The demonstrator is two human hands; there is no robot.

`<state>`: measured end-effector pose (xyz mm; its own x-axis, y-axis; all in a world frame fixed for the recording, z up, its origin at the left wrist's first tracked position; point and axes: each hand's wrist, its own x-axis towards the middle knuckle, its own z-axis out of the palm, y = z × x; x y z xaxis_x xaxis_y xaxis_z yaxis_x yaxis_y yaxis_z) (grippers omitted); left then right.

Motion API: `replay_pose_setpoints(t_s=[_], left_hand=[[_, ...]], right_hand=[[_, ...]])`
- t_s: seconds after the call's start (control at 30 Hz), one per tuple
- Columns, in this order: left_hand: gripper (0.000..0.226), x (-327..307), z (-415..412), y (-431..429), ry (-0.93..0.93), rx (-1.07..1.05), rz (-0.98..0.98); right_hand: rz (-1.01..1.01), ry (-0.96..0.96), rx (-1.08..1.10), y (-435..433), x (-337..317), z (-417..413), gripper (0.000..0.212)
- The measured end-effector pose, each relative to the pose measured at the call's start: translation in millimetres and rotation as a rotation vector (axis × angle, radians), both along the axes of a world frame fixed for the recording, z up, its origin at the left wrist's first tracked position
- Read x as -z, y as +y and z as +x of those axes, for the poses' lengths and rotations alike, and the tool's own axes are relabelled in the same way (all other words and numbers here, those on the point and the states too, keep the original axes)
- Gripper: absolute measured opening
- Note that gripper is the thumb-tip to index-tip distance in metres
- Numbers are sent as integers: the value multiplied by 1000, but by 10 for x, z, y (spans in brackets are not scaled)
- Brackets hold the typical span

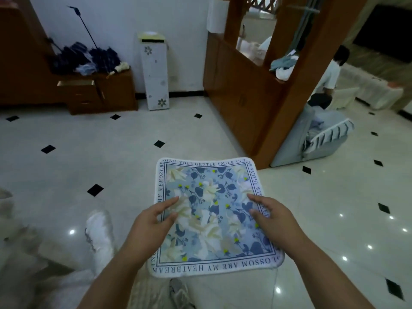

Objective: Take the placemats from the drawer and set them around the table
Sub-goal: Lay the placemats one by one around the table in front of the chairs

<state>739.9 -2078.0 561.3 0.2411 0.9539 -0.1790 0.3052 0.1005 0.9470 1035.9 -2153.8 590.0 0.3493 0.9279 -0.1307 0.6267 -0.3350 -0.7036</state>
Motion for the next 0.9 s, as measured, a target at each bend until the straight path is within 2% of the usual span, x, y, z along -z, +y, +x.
replay_pose_setpoints(t_s=[0.2,0.43,0.57,0.73,0.9], left_hand=[[33,102,158,1249,-57,-72,-34],[33,-145,-82,2418,-29,-146,-22],[34,-193,-292,2930,-64,-258,-62],[35,-105,-593,3595,26,-413,-21],[35,-195,-906,4269,102,-659,5]], right_hand=[[-16,-59,-42,1427,-88,140,36],[29,8,-108,2790,-161,-58,35],[30,26,-234,3603,-103,-214,35],[21,67,-419,4818,9,-529,35],[31,119,-658,6198,69,-1053,35]])
